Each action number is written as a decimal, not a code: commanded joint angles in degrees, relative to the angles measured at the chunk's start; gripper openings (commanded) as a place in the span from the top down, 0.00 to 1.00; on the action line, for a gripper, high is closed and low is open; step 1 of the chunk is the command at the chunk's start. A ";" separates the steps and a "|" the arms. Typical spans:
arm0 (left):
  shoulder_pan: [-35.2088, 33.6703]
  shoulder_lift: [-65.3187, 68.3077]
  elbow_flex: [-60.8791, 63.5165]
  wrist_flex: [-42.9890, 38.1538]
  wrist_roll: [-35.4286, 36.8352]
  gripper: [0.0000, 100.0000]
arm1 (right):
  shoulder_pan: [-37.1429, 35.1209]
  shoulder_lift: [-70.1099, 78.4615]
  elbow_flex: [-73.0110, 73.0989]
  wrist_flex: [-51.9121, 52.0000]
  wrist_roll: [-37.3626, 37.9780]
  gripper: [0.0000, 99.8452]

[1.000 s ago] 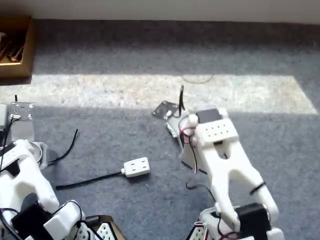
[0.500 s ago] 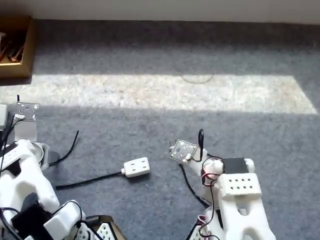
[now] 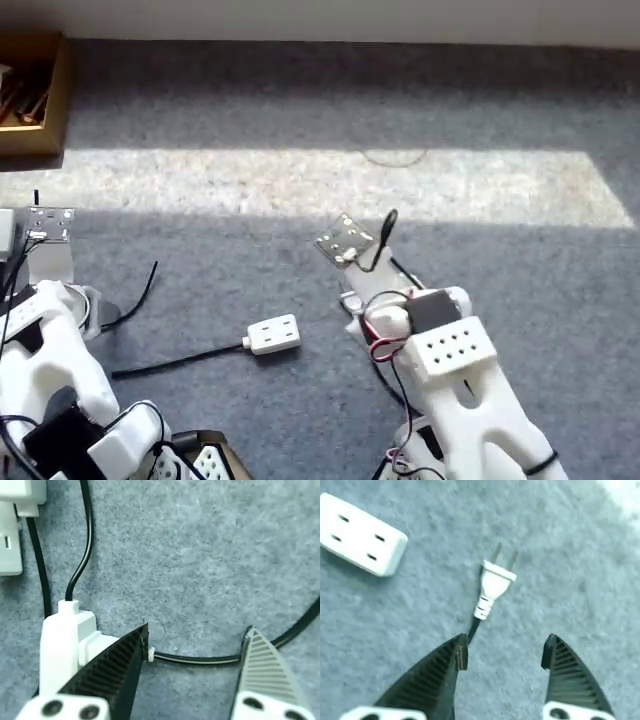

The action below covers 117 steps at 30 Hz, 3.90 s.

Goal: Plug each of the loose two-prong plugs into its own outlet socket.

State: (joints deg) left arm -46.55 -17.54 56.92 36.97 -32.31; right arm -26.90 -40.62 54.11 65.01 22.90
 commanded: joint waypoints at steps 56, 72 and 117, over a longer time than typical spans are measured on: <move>-2.33 -0.66 0.66 -9.05 5.98 0.69 | 4.44 37.23 -7.52 -10.51 -15.03 0.84; -2.24 -0.66 0.66 -8.97 5.98 0.69 | 2.51 37.23 -5.32 -12.18 -14.86 0.98; 6.81 -0.75 -16.57 5.27 5.98 0.69 | -14.99 32.92 -52.09 14.46 -6.95 0.99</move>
State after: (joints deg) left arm -44.09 -17.45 47.52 35.91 -26.68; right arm -37.63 -4.22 20.18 71.60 14.20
